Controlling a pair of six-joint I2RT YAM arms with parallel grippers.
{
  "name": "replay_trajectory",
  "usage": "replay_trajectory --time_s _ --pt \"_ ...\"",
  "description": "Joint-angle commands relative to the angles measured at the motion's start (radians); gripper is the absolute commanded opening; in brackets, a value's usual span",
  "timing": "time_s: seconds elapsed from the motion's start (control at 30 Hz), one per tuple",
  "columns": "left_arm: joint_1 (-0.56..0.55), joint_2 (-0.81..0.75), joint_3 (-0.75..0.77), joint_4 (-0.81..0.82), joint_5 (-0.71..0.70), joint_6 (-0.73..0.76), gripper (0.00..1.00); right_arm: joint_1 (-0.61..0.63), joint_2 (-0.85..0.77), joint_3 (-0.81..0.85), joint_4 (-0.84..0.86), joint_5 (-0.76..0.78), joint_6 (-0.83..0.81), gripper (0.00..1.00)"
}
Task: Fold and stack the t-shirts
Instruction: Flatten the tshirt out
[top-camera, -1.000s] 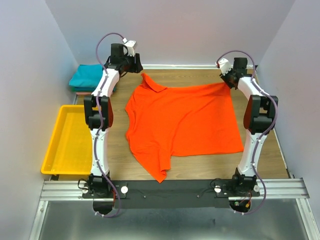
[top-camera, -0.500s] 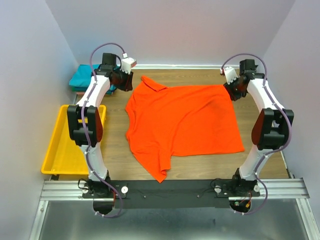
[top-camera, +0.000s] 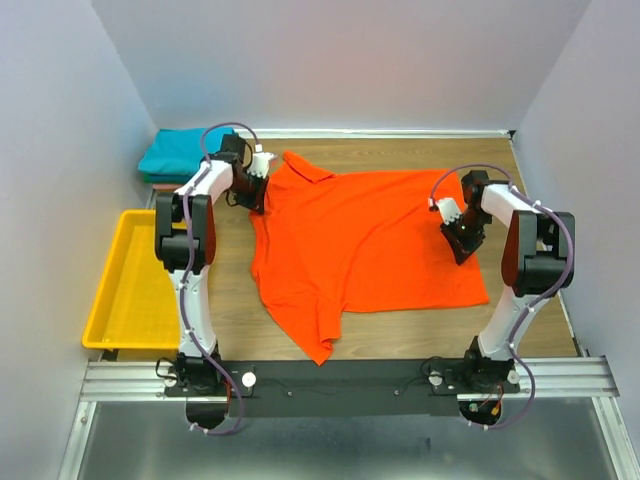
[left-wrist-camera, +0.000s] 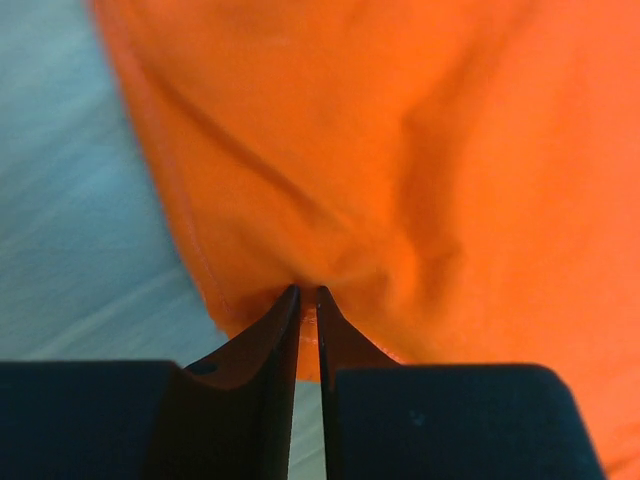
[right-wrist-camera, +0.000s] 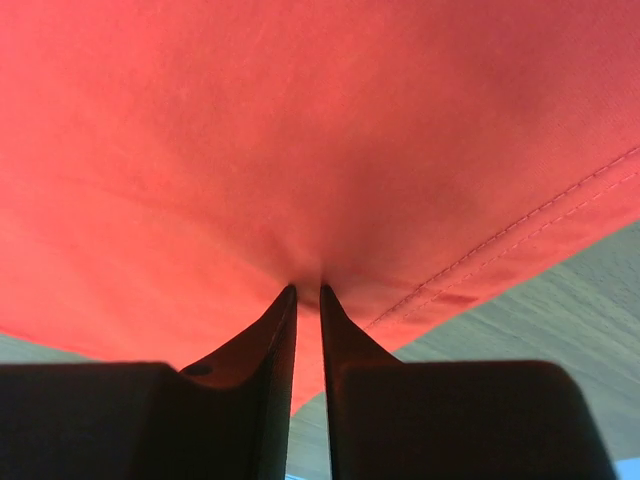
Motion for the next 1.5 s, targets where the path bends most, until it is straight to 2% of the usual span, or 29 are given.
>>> replay_trajectory --time_s 0.0,0.13,0.17,0.27,0.33,0.37,0.4,0.5,0.63,0.67,0.73,0.77,0.83,0.87,0.97,1.1,1.23,1.47 --pt "0.01 0.072 0.091 -0.016 -0.144 -0.025 0.18 -0.003 0.049 -0.022 0.076 0.06 0.015 0.21" --pt "0.025 0.184 0.235 -0.027 -0.236 -0.041 0.15 -0.001 0.103 0.014 0.128 0.093 0.043 0.21" --pt "0.027 0.207 0.314 -0.033 -0.274 -0.041 0.14 -0.001 0.124 0.046 0.14 0.098 0.051 0.21" --pt "0.028 0.273 0.462 -0.077 -0.272 -0.019 0.14 0.0 0.139 0.106 0.145 0.077 0.075 0.23" --pt "0.03 0.252 0.501 -0.099 -0.231 0.002 0.24 0.003 0.121 0.149 0.136 0.046 0.083 0.25" --pt "0.028 0.227 0.499 -0.105 -0.174 0.03 0.37 0.003 0.082 0.168 0.119 0.014 0.084 0.27" --pt "0.028 0.195 0.481 -0.105 -0.148 0.044 0.41 0.003 0.058 0.176 0.105 -0.004 0.083 0.28" --pt "0.028 0.027 0.349 -0.114 -0.062 0.134 0.49 0.003 -0.043 0.18 0.017 -0.064 0.063 0.31" --pt "0.013 -0.211 0.128 -0.226 0.041 0.307 0.49 0.003 -0.159 0.066 -0.042 -0.049 0.029 0.31" --pt "0.001 -0.251 0.023 -0.235 0.062 0.332 0.49 0.003 -0.172 0.042 -0.046 -0.025 0.023 0.31" --pt "-0.039 -0.368 -0.083 -0.262 0.076 0.41 0.49 0.003 -0.196 -0.005 -0.054 -0.005 0.005 0.31" --pt "-0.108 -0.404 -0.192 -0.26 0.072 0.429 0.49 0.003 -0.201 -0.043 -0.054 0.014 -0.004 0.31" --pt "-0.185 -0.492 -0.295 -0.233 0.058 0.433 0.49 0.002 -0.201 -0.068 -0.056 0.023 -0.011 0.3" --pt "-0.25 -0.506 -0.379 -0.222 0.034 0.42 0.49 0.002 -0.195 -0.085 -0.048 0.029 -0.012 0.29" --pt "-0.317 -0.532 -0.481 -0.187 0.041 0.404 0.49 0.002 -0.174 -0.105 -0.013 0.043 -0.006 0.29" --pt "-0.459 -0.586 -0.558 -0.127 0.04 0.38 0.47 0.002 -0.134 -0.169 0.064 0.09 0.005 0.28" --pt "-0.58 -0.574 -0.639 -0.067 -0.035 0.354 0.48 0.002 -0.101 -0.206 0.128 0.115 0.011 0.27" --pt "-0.616 -0.517 -0.781 0.004 -0.137 0.392 0.47 -0.001 -0.088 -0.219 0.161 0.188 0.012 0.27"
